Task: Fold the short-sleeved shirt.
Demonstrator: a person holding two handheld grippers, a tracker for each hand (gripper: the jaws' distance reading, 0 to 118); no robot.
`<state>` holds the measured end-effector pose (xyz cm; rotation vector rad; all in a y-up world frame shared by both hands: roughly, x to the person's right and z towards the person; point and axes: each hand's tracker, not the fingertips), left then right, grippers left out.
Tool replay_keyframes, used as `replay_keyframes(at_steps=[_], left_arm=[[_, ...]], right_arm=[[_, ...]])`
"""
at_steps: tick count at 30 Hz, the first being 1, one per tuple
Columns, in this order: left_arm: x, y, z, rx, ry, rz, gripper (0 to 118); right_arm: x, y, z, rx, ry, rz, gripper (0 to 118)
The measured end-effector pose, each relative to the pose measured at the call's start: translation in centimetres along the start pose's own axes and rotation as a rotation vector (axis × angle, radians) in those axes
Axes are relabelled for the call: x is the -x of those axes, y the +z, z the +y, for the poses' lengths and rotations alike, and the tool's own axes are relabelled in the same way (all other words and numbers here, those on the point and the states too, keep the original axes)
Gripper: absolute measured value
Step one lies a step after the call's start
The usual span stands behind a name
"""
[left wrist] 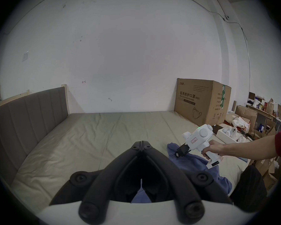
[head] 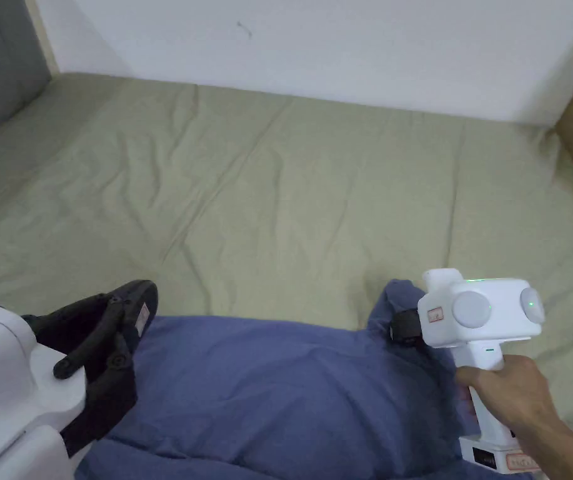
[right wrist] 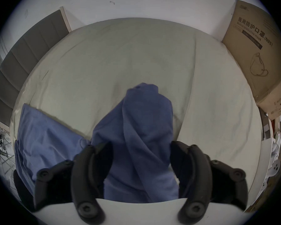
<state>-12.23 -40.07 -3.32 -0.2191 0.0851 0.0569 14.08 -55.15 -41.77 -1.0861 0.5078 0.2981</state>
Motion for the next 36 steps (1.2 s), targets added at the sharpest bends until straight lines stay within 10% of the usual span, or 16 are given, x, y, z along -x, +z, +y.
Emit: replay_keyframes(at_steps=[8,10,12,21,23,27,36], left_arm=[[1.5,-0.4,-0.6,0.03,0.061,0.009,0],[1.5,-0.3,-0.4,0.023,0.079,0.008,0],[1.5,-0.1,-0.3,0.02,0.082,0.006,0],[7.4,-4.5,-0.8,0.162,0.144,-0.028,5],[10.6,-8.4,-1.2,0.325,0.21,-0.018,40],[17.1,-16.1,-4.7,0.612,0.27,0.109,71],[22.1,-23.3,-11.7,0.964,0.317,0.236,71]], right_arm=[[-1.5,1.4,-0.8,0.029,-0.003,0.023,62],[-1.6,1.3,-1.2,0.046,-0.056,0.09,17],[-1.7,1.3,-1.5,0.034,-0.078,0.094,6],[-2.4,4.1,-1.5,-0.04,-0.102,0.116,4],[-2.3,4.7,-1.5,-0.055,-0.085,0.113,4],[-2.5,5.2,-1.5,-0.072,-0.092,0.145,4],[-2.9,4.6,-1.9,-0.074,-0.155,0.194,4]])
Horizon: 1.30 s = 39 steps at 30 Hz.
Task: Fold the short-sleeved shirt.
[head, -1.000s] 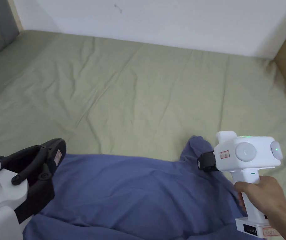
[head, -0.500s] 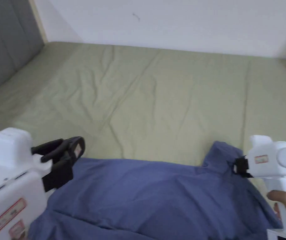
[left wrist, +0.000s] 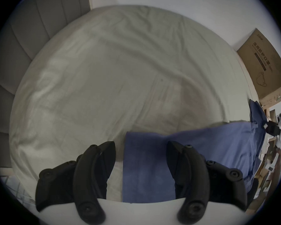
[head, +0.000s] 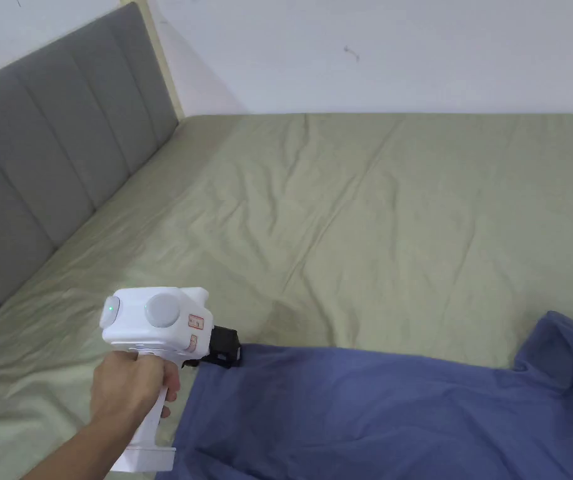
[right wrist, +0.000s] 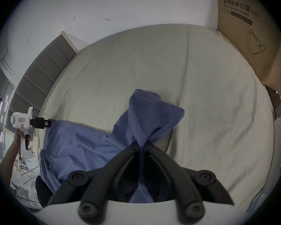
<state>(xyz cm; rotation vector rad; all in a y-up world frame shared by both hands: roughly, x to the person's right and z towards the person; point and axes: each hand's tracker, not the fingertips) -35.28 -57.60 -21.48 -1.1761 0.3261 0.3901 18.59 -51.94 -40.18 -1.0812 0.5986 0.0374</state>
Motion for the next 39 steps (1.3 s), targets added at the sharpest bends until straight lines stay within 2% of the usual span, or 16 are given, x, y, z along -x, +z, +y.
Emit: replay_keyframes(at_steps=[2,3,4,5,9,12,17,20,25,29,35,39], left_arm=[[-0.1,0.0,0.0,-0.014,0.045,-0.001,71],[-0.2,0.3,0.0,-0.019,0.038,0.002,59],[-0.4,0.8,0.0,-0.035,0.024,0.007,32],[-0.7,1.1,0.2,-0.046,-0.011,0.0,1],[-2.0,1.4,0.3,-0.003,-0.034,-0.068,2],[-2.4,1.4,0.3,-0.036,-0.069,-0.025,2],[-1.6,3.6,-0.8,-0.093,-0.085,-0.098,2],[-0.9,7.2,-2.8,-0.163,-0.071,-0.175,2],[0.7,13.8,-7.5,-0.265,-0.167,-0.295,2],[2.8,17.5,-12.1,-0.316,-0.189,-0.437,2],[6.1,18.9,-18.8,-0.316,-0.186,-0.49,2],[7.8,17.9,-22.0,-0.27,-0.168,-0.529,2]], right_arm=[[0.0,0.0,0.0,0.001,0.009,-0.004,4],[0.0,0.0,0.0,0.002,0.014,-0.004,4],[-0.1,0.0,0.0,0.005,0.017,-0.005,4],[-0.1,0.0,0.1,0.006,0.017,-0.005,4],[-0.4,0.2,0.2,0.006,0.004,0.007,4],[-0.4,0.5,0.1,0.001,0.002,0.004,4],[-0.1,3.1,-0.5,-0.027,0.012,0.044,4],[0.5,6.3,-1.6,-0.067,0.071,0.09,4],[1.6,12.6,-5.1,-0.118,0.136,0.194,4],[2.5,17.2,-9.3,-0.131,0.18,0.259,4],[1.2,20.1,-16.0,-0.083,0.146,0.261,4],[0.0,19.6,-20.3,0.003,0.058,0.224,4]])
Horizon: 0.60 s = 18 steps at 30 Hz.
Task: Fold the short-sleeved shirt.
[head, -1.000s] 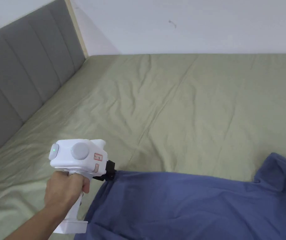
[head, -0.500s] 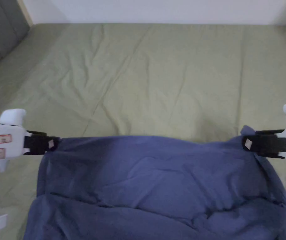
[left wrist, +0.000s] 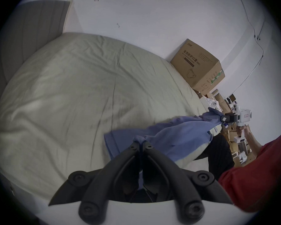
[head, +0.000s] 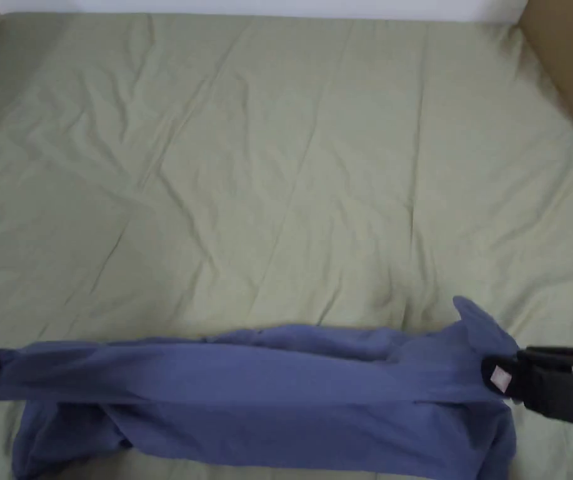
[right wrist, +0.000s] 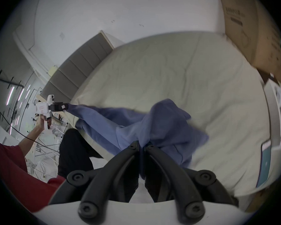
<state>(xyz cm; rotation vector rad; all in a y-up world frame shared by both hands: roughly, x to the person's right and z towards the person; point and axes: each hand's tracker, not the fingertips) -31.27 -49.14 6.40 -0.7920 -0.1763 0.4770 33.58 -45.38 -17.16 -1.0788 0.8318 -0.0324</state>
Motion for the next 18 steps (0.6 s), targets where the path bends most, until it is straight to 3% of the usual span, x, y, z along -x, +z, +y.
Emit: replay_keyframes(at_steps=[6,14,17,18], left_arm=[[0.1,-1.3,-2.8,0.085,-0.022,0.015,2],[0.2,0.6,-3.8,0.077,0.007,0.002,2],[0.7,0.3,-4.4,0.097,0.019,0.003,2],[0.7,-0.2,-4.5,0.118,0.014,0.027,2]], right_arm=[[-1.3,-2.8,-4.9,0.091,-0.066,-0.011,4],[-0.8,-1.7,-6.0,0.083,-0.128,-0.013,4],[-0.6,-2.7,-6.3,0.145,-0.059,-0.095,4],[-0.7,-3.3,-6.3,0.155,-0.072,-0.094,4]])
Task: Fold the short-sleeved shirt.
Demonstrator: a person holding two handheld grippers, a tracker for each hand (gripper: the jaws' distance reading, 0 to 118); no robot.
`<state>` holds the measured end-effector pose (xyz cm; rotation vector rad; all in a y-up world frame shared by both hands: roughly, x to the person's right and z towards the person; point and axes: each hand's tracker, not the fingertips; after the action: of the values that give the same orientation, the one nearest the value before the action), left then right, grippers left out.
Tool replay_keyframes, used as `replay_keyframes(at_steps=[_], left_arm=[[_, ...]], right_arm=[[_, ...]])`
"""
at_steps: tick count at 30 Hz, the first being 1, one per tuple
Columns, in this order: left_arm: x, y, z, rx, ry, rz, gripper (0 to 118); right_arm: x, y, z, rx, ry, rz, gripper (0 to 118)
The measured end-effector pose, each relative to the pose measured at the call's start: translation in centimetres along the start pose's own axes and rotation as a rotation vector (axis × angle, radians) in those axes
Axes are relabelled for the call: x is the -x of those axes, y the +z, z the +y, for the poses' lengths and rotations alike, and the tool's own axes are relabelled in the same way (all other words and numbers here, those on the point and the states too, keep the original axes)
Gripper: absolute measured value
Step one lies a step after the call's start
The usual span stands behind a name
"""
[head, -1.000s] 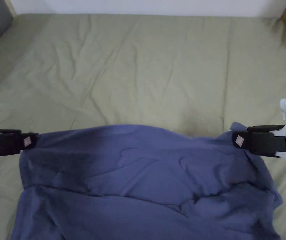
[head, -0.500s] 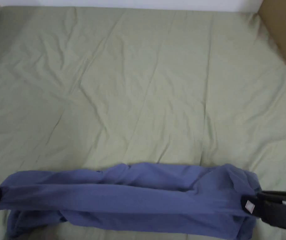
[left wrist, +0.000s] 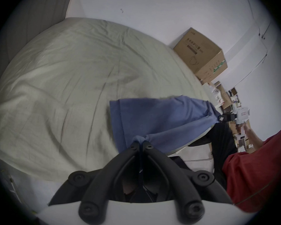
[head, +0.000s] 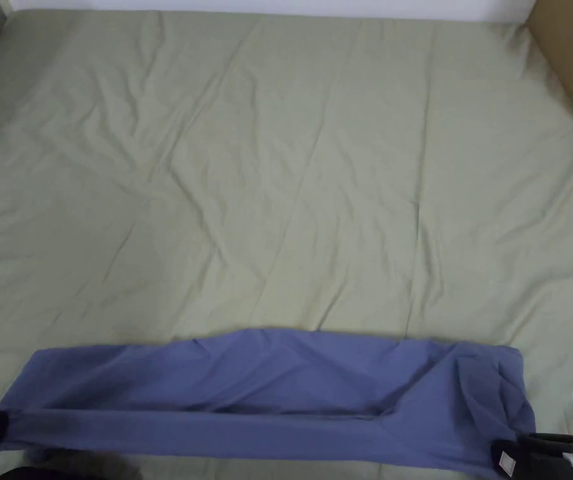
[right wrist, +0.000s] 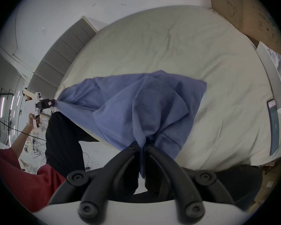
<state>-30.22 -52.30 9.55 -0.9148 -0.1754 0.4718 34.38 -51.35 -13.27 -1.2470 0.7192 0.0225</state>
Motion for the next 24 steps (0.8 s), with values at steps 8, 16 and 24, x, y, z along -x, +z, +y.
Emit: replay_keyframes(at_steps=[8,16,24], left_arm=[[0.4,-1.8,-0.5,0.094,0.039,0.024,5],[0.1,2.1,1.3,-0.162,0.198,0.049,85],[-15.8,6.8,8.6,-0.686,-0.368,0.317,85]], right_arm=[[-0.2,-0.7,0.5,0.015,-0.022,-0.014,4],[1.7,3.3,2.5,-0.1,0.048,-0.171,81],[8.4,12.5,7.1,-0.931,0.114,-0.364,81]])
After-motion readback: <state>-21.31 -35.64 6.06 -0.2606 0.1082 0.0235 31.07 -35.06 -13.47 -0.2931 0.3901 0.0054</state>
